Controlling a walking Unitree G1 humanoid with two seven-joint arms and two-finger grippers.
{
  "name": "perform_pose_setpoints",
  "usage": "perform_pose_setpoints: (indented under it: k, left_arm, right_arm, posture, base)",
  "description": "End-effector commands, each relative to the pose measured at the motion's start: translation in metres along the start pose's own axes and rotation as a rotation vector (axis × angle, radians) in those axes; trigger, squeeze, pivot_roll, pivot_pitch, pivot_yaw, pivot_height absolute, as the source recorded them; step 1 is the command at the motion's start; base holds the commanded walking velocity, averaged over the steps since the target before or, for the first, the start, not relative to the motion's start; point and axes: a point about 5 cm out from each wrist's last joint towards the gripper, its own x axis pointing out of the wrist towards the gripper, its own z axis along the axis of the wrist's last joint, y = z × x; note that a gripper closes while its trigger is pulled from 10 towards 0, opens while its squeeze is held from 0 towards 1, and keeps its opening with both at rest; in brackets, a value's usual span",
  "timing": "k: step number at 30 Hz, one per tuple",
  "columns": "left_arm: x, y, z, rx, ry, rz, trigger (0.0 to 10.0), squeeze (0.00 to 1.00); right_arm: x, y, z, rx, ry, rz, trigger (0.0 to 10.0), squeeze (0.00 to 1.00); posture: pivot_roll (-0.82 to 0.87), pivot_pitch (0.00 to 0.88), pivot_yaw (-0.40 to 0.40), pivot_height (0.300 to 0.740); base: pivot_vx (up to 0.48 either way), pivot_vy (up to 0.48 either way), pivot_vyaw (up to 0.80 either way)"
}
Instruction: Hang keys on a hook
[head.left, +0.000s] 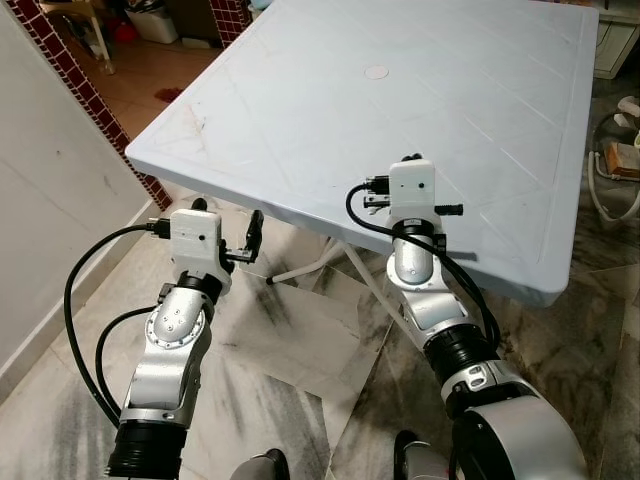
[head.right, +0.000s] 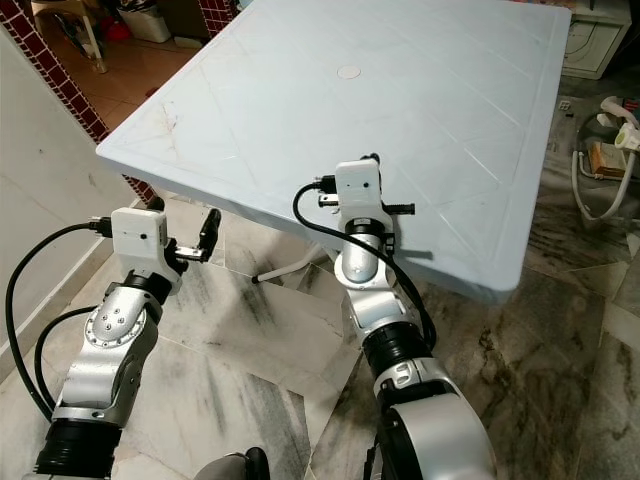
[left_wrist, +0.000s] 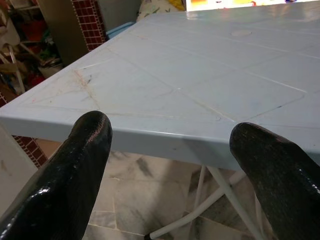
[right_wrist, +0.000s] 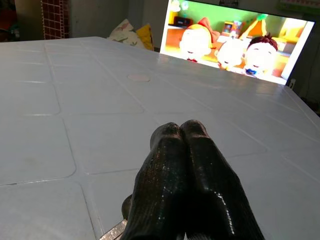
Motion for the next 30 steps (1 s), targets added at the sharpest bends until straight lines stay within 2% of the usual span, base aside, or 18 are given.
perform_pose_setpoints:
  k: [1, 5, 11, 20, 30]
  left_arm:
    - [0.001, 0.005, 0.0, 0.008, 0.001, 0.012, 10.0, 0.0]
    - [0.001, 0.005, 0.0, 0.009, 0.003, 0.01, 10.0, 0.0]
    - [0.0, 0.006, 0.0, 0.009, 0.005, 0.011, 10.0, 0.0]
    - [0.0, 0.005, 0.0, 0.007, 0.006, 0.011, 10.0, 0.0]
    - [0.001, 0.004, 0.0, 0.008, 0.006, 0.004, 10.0, 0.0]
  right_arm:
    - [-0.003, 0.004, -0.003, 0.02, 0.022, 0.018, 10.0, 1.0]
    - [-0.004, 0.005, -0.002, 0.005, 0.03, 0.016, 10.0, 1.0]
    - [-0.006, 0.011, -0.014, 0.004, 0.122, 0.044, 10.0, 1.0]
    - [-0.003, 0.011, -0.014, 0.007, 0.135, 0.071, 10.0, 1.0]
    - [0.008, 0.003, -0.012, 0.005, 0.148, 0.064, 10.0, 1.0]
  posture:
    - [0.01, 0.208, 0.138, 0.74]
    - [0.01, 0.208, 0.138, 0.74]
    - [0.02, 0.21, 0.137, 0.74]
    - [0.02, 0.209, 0.139, 0.74]
    - [0.02, 0.211, 0.142, 0.74]
  base:
    - [0.0, 0.0, 0.0]
    - [0.0, 0.0, 0.0]
    - [0.0, 0.0, 0.0]
    - [0.0, 0.0, 0.0]
    - [0.0, 0.0, 0.0]
